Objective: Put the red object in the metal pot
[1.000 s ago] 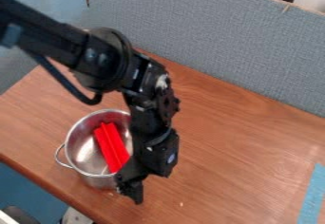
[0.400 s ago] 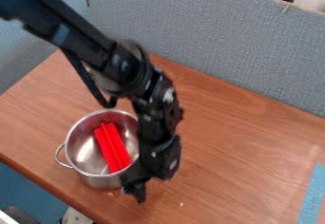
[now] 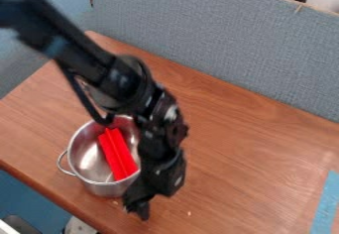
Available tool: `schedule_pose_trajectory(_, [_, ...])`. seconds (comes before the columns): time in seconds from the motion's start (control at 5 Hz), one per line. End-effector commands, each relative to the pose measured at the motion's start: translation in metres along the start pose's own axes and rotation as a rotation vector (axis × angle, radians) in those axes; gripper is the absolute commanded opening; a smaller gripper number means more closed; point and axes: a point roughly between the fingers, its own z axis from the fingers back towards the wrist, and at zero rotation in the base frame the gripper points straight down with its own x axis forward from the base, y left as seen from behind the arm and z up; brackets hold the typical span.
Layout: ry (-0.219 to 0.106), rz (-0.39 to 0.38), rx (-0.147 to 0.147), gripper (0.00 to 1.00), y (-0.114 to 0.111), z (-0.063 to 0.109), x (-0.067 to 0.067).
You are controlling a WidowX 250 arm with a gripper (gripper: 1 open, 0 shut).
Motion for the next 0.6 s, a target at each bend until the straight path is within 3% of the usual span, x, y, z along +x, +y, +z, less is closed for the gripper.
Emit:
schedule_pose_trajectory(0.0, [0.015,0.126,0.046,1.00,0.009,0.056,0.001])
schedule_pose_trajectory(0.2, [0.013,-0.002,0.048,1.00,-0.003,0.033,-0.027])
schedule_pose_trajectory(0.4, [0.001,-0.144,0.052,1.00,-0.030,0.018,-0.067])
